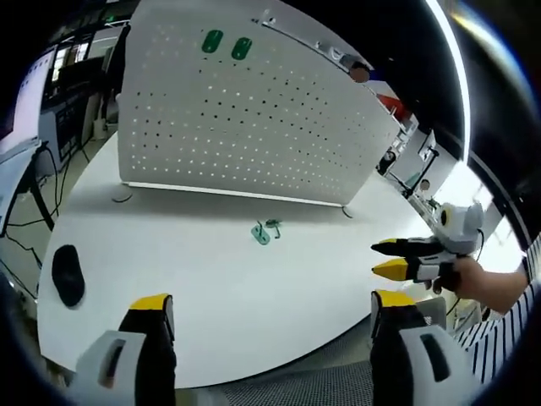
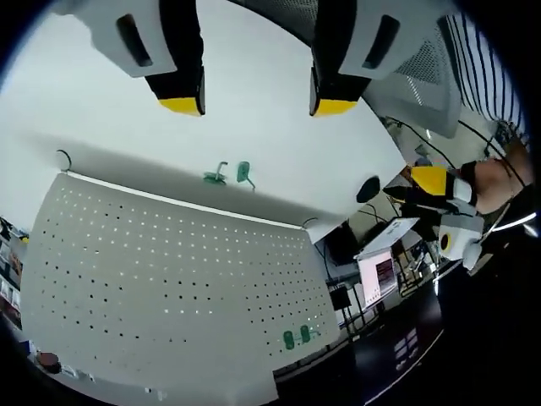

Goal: Insert the hook assembly into the mounting plate slot until the hook locks in place.

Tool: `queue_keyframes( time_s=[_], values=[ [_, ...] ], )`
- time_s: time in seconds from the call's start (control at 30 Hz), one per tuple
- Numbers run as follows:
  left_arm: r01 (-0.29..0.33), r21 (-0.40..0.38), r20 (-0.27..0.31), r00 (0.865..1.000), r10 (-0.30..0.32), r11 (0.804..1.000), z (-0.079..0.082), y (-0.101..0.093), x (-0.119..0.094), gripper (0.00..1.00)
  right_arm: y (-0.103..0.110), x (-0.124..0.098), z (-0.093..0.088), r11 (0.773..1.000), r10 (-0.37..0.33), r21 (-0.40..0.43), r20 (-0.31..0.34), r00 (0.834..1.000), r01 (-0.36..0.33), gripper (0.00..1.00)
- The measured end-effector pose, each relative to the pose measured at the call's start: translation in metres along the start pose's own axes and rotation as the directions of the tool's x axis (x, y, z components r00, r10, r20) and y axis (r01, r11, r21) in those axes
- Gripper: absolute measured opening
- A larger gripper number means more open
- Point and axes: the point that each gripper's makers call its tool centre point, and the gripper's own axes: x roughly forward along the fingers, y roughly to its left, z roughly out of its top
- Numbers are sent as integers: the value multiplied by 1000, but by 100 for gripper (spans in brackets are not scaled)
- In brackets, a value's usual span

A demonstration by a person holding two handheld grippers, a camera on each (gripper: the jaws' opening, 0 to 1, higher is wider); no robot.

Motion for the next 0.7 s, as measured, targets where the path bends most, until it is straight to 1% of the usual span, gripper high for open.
queue_keyframes(
  time_s=[0.03, 0.07, 0.13, 0.2, 0.37, 0.47, 0.53, 0.7],
  values=[
    [0, -3, 0, 1000, 0, 1000, 0, 1, 0, 99, 0, 2, 1, 1000, -1, 3, 0, 1000, 1, 41],
    [0, -5, 0, 1000, 0, 1000, 0, 2, 1, 99, 0, 10, 4, 1000, 9, 9, 1, 1000, -9, 40],
    [-3, -4, -2, 1000, 3, 1000, 0, 3, 2, 99, 3, 23, 5, 1000, 29, 12, -16, 999, -28, 39],
    [-8, -4, -8, 1000, 8, 1000, -1, 5, 2, 99, 5, 36, 7, 999, 39, -4, -26, 999, -39, 36],
    [-4, -3, -23, 1000, 4, 1000, -2, 7, 7, 99, 2, 69, 16, 999, 45, -29, -41, 998, -46, 31],
    [-2, -1, -27, 1000, 2, 1000, 1, 10, 9, 99, 3, 90, 23, 998, 54, -36, -47, 997, -56, 29],
    [-2, -3, -25, 1000, 2, 1000, 2, 11, 10, 99, 3, 100, 24, 997, 50, -57, -59, 997, -53, 27],
    [1, -9, -36, 999, -1, 1000, 0, 11, 12, 98, 5, 127, 32, 996, 55, -70, -73, 996, -60, 25]
  ],
)
